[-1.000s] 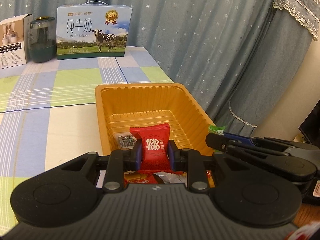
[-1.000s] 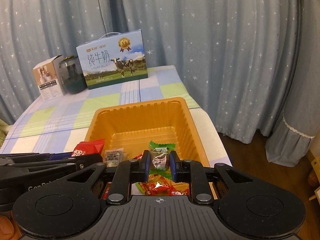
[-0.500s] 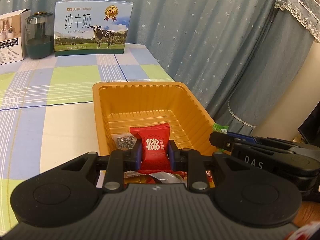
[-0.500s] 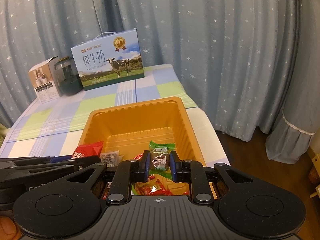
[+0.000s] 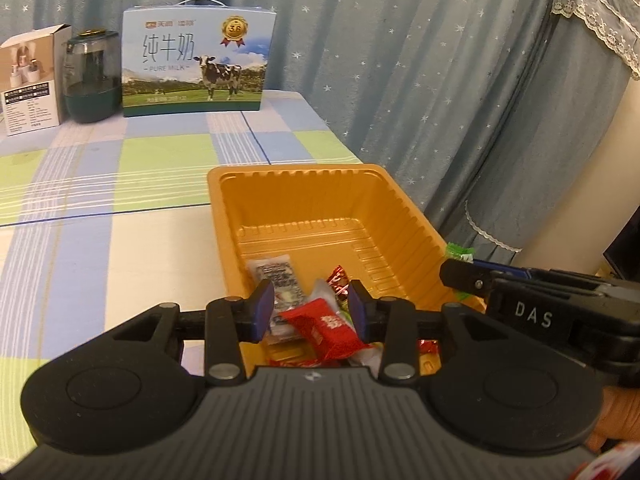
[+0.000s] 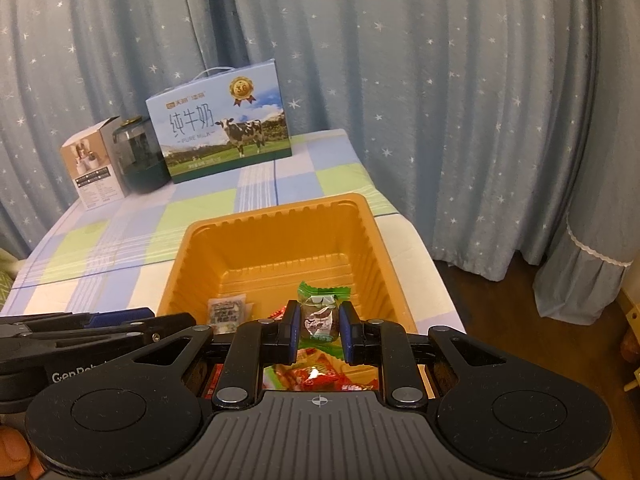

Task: Organize snacks
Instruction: 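Open both tools to drop the candies into the orange tray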

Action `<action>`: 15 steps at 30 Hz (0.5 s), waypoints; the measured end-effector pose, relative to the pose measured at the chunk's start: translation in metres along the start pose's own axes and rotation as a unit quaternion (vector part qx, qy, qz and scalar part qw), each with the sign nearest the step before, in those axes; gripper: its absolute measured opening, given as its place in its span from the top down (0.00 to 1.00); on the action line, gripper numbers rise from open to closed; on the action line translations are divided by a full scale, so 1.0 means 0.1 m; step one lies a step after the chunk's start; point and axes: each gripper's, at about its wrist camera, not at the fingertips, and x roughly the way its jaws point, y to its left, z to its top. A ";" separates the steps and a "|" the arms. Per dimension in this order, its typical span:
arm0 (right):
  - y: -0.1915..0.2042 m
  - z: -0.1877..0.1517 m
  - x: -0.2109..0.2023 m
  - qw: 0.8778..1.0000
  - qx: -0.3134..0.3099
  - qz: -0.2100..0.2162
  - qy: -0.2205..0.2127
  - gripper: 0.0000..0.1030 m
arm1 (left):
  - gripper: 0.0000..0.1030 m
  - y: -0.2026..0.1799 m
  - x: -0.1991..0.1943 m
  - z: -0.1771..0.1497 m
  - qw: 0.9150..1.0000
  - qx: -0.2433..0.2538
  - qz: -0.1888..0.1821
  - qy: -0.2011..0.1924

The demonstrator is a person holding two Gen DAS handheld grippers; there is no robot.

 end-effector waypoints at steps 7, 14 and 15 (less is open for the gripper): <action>0.07 0.05 -0.07 1.000 -0.002 0.006 -0.006 0.80 | 0.60 0.06 -0.13 -0.02 1.000 -0.002 0.009 -0.005; 0.08 0.10 -0.08 1.000 0.002 0.014 -0.005 0.80 | 0.59 0.11 -0.20 -0.03 1.000 -0.003 0.013 -0.008; 0.09 0.11 -0.07 1.000 0.002 0.015 -0.005 0.80 | 0.59 0.12 -0.20 -0.03 1.000 -0.004 0.014 -0.009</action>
